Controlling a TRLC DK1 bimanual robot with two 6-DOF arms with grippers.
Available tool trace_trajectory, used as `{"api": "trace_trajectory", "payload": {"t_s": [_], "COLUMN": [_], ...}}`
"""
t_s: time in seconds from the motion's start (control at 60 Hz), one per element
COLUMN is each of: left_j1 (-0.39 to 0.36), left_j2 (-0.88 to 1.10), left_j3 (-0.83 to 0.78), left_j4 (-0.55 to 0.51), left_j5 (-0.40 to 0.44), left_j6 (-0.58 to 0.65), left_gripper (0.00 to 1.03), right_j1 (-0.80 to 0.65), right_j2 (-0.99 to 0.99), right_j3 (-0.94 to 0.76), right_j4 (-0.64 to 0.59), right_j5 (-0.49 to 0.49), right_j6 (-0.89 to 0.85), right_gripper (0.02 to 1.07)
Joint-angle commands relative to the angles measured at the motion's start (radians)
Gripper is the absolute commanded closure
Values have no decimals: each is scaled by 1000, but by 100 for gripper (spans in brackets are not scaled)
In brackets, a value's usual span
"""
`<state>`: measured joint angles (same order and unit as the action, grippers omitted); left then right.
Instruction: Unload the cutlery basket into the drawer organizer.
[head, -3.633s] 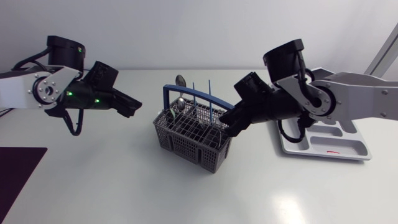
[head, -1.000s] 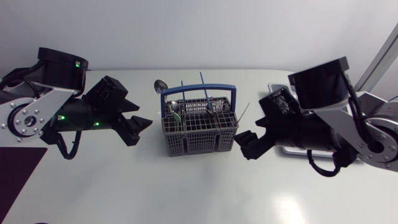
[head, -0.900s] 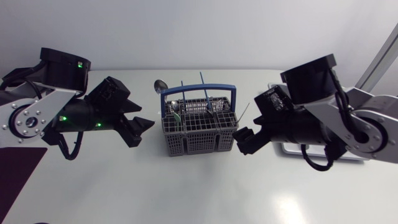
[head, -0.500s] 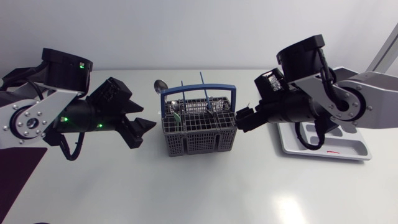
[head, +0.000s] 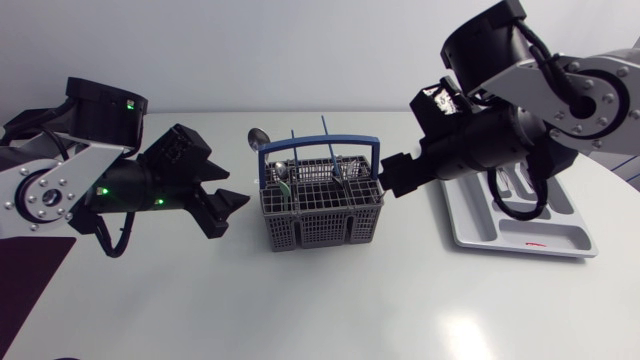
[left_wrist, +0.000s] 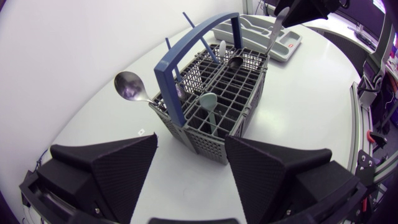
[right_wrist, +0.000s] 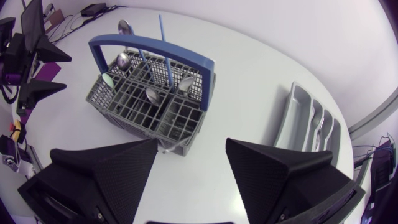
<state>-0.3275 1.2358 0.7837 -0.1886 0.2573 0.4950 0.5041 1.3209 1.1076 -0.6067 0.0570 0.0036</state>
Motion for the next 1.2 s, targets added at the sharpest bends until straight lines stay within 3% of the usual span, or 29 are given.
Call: {"api": "trace_trajectory", "payload": {"t_s": [0.0,0.45,0.717,0.9,1.033,1.183], "left_j1": [4,-2,-19,-22,-22,-24], "left_j2": [8,8,8,8,8,10], "left_j3": [-26,-35,-34,-29,-32,-34], "left_j4": [6,11,11,8,8,9], "left_j5": [10,7,5,-1,-3,-3], "left_j6": [16,17,13,13,14,16], "left_gripper": [23,23,23,23,23,23], "right_j1": [22,-56,-36,-22,-12,-4], "right_j2": [28,49,34,75,78,92], "right_j3": [24,1,0,-28,-55,-74], "right_j4": [-11,1,-21,28,73,101], "right_j5": [18,47,41,20,20,20], "right_j6": [32,18,24,19,21,19], "right_gripper": [28,28,28,28,48,60]}}
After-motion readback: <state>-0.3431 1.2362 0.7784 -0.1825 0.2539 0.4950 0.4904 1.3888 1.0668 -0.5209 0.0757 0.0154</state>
